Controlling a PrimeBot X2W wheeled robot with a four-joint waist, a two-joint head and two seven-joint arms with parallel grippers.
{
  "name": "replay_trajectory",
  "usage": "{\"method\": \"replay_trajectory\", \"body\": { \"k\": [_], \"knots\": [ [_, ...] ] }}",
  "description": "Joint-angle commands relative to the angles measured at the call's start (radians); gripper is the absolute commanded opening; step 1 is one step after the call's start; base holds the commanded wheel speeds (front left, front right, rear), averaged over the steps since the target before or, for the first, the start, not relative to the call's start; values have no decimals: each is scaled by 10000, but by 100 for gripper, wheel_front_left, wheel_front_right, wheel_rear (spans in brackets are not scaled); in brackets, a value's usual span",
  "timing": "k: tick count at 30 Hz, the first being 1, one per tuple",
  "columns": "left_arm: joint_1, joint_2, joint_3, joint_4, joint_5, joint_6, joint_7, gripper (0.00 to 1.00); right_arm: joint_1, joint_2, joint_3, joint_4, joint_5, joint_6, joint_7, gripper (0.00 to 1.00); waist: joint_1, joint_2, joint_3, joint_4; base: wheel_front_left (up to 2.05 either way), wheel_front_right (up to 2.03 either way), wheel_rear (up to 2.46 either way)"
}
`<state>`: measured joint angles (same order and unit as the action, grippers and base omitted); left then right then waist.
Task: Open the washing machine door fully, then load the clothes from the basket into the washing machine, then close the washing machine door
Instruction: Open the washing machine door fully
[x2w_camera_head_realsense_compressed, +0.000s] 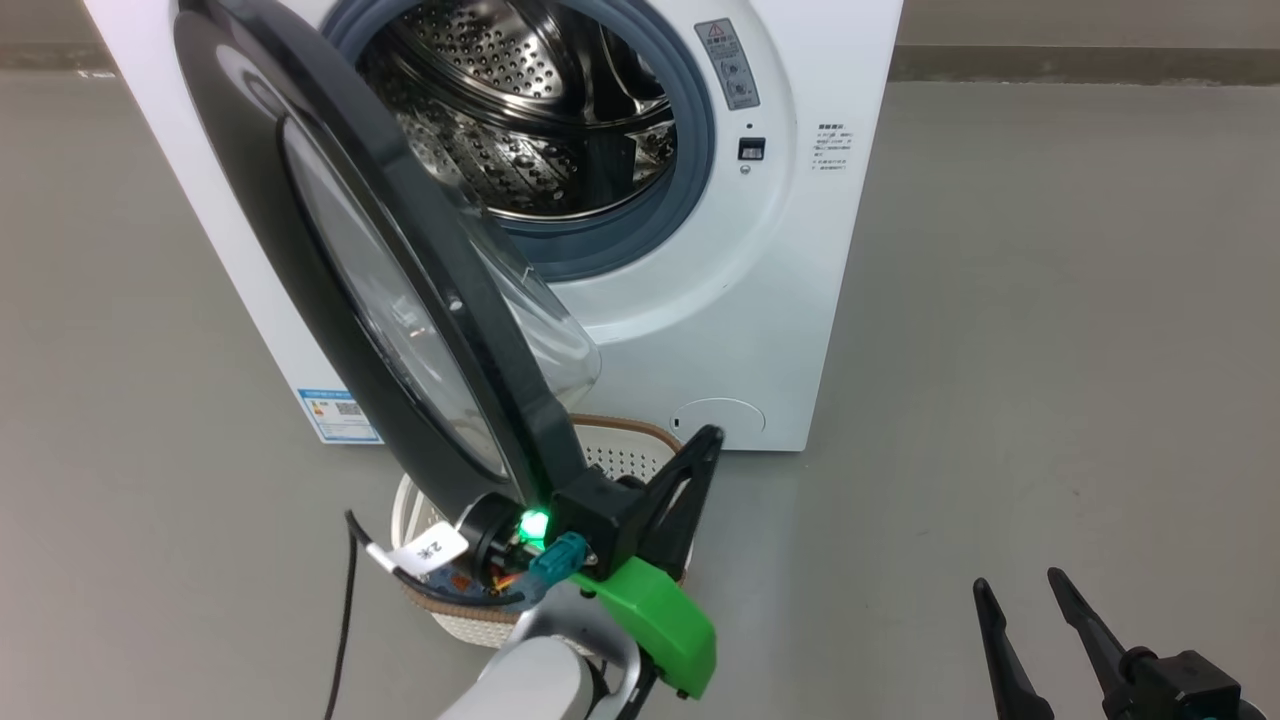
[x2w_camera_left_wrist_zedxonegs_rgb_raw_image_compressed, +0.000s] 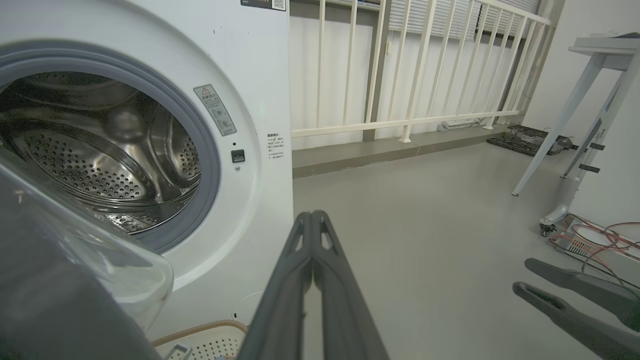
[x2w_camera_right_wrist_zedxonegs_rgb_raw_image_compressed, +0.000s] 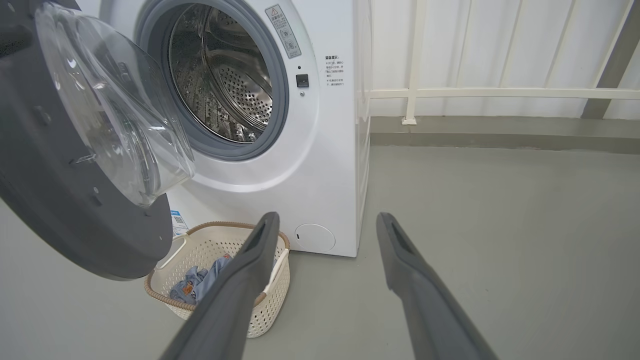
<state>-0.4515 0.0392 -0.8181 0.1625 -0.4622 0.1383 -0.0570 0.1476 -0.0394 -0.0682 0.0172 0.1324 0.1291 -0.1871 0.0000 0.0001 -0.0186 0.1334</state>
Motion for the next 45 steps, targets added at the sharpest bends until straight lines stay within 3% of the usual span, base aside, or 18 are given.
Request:
{"method": "replay_trajectory", "body": {
  "k": [1, 9, 21, 28, 45],
  "knots": [
    [-102, 112, 303, 143, -24, 174, -65, 0, -145, -108, 269, -214, 65, 16, -111, 100, 0, -1, 22, -2, 0, 0, 0],
    [106, 319, 787, 1357, -205, 547, -517, 0, -176, -108, 231, -152, 78, 16, -156, 100, 0, -1, 111, 52, 0, 0, 0],
    [312, 505, 1033, 1688, -382, 753, -831, 0, -181, -108, 136, -150, 101, 16, -163, 100, 0, -1, 195, 211, 0, 0, 0],
    [660, 607, 1234, 1311, -545, 1028, -993, 0, -228, -108, 127, -130, 125, 16, -185, 100, 0, -1, 252, 278, 0, 0, 0],
    [1759, 1392, 1602, -735, -379, 2210, -978, 0, -350, -108, 26, -78, 155, 16, -275, 100, 0, -1, 545, 823, 0, 0, 0]
  ]
}}
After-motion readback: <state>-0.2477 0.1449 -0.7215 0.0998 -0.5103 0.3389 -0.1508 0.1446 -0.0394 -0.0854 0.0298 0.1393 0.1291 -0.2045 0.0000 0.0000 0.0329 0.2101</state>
